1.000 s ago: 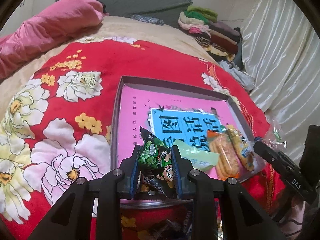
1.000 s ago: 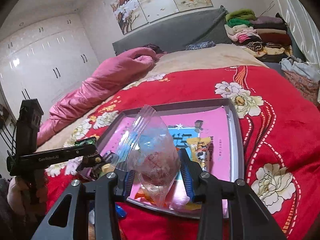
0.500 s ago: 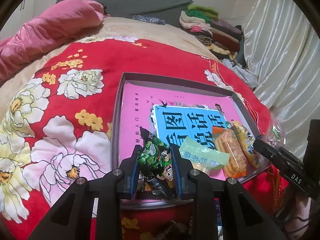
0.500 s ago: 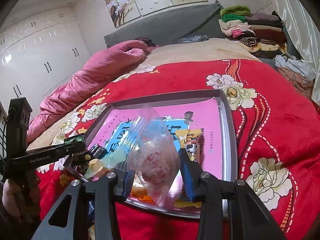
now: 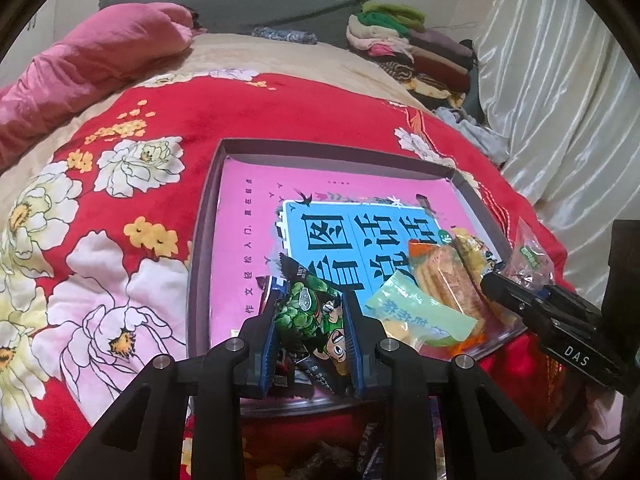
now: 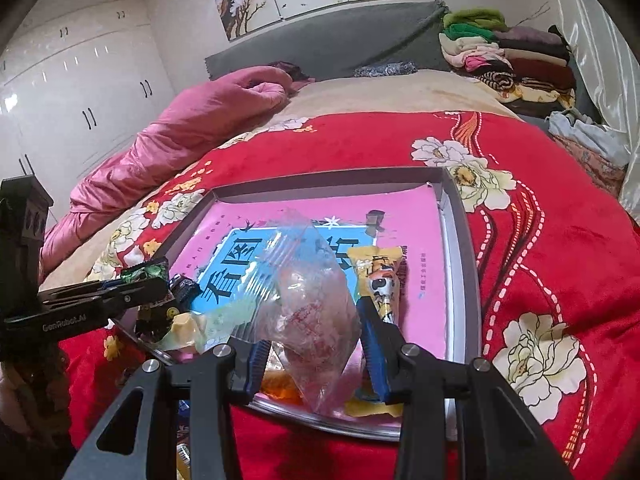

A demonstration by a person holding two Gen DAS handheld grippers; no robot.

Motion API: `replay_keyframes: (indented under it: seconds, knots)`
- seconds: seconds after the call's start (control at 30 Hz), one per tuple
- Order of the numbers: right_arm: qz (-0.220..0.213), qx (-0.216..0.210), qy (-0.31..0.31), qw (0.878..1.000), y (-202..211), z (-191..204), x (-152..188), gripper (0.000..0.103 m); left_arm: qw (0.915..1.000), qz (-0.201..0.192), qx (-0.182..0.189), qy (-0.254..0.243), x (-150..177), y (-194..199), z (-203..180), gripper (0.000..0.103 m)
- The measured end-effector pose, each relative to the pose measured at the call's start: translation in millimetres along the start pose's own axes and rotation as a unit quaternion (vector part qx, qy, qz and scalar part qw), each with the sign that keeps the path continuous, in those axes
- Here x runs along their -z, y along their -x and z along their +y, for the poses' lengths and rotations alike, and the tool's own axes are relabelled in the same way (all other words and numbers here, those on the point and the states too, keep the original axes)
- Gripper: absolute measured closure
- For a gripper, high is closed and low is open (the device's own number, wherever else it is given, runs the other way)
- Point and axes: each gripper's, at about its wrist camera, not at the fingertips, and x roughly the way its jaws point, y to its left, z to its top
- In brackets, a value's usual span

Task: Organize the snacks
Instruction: 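Lower both bags into the tray and open both grippers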

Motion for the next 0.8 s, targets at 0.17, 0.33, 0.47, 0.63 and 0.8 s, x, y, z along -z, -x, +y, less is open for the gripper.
replay_keyframes:
  seconds: [0.17, 0.33, 0.47, 0.63, 0.8]
  knots:
    - [0.003, 0.008, 0.008, 1.0, -1.2, 1.9, 0.4, 0.061, 1.0, 0.004, 0.005, 0.0, 0.9, -1.9, -1.5, 0.073]
    - [0.0, 0.005, 0.007, 1.0, 0.4, 3.5, 0.6, 0.061, 1.0, 0.005, 0.007, 0.001, 0.8, -1.8, -1.7, 0.073]
    - [-0.002, 0.001, 0.003, 1.0, 0.9, 3.1, 0.0, 0.06, 1.0, 0.005, 0.007, 0.002, 0.5, -2.1, -1.6, 0.073]
    - [-0.002, -0.004, 0.0, 1.0, 1.5, 2.3, 0.1, 0.06, 1.0, 0.004, 0.008, 0.002, 0.0, -1.5, -1.1, 0.073]
    - [-0.009, 0.001, 0.0, 1.0, 4.7, 1.8, -0.5, 0.06, 0.9999, 0.001, 0.01, 0.003, -0.9, 1.0, 0.6, 0.073]
